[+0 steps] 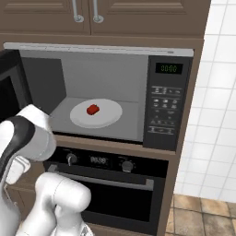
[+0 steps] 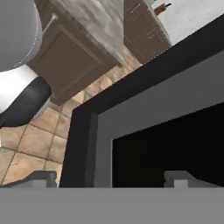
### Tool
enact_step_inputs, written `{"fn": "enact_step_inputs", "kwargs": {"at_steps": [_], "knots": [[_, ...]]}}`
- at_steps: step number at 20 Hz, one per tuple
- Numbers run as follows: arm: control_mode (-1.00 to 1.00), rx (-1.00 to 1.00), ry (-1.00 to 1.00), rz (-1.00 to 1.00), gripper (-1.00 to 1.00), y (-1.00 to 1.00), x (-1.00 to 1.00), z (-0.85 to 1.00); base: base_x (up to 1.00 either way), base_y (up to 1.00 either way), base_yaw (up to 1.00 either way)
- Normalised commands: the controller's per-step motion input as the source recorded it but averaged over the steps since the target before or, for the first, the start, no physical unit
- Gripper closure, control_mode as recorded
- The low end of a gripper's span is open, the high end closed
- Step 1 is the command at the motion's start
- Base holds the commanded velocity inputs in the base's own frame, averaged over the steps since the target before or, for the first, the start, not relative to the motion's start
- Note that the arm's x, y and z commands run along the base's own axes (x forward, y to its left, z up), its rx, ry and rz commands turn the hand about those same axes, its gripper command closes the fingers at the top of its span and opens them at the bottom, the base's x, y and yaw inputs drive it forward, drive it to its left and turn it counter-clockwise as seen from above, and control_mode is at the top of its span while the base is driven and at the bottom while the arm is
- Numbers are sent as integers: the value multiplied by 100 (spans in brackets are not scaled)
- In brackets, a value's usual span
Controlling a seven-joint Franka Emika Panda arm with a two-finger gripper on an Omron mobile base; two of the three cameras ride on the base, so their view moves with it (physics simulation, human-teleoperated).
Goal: Open the microwave door.
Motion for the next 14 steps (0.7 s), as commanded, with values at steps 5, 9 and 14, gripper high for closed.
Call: {"fn": "enact_step_inputs", "kwargs": {"at_steps": [5,9,14], "knots": [[-100,0,-54,-1,-100,100,-45,-1,0,0,0],[-100,0,-61,-9,-100,84,-30,0,0,0,0],[-100,4,-60,-13,-100,9,-33,0,0,0,0]]}}
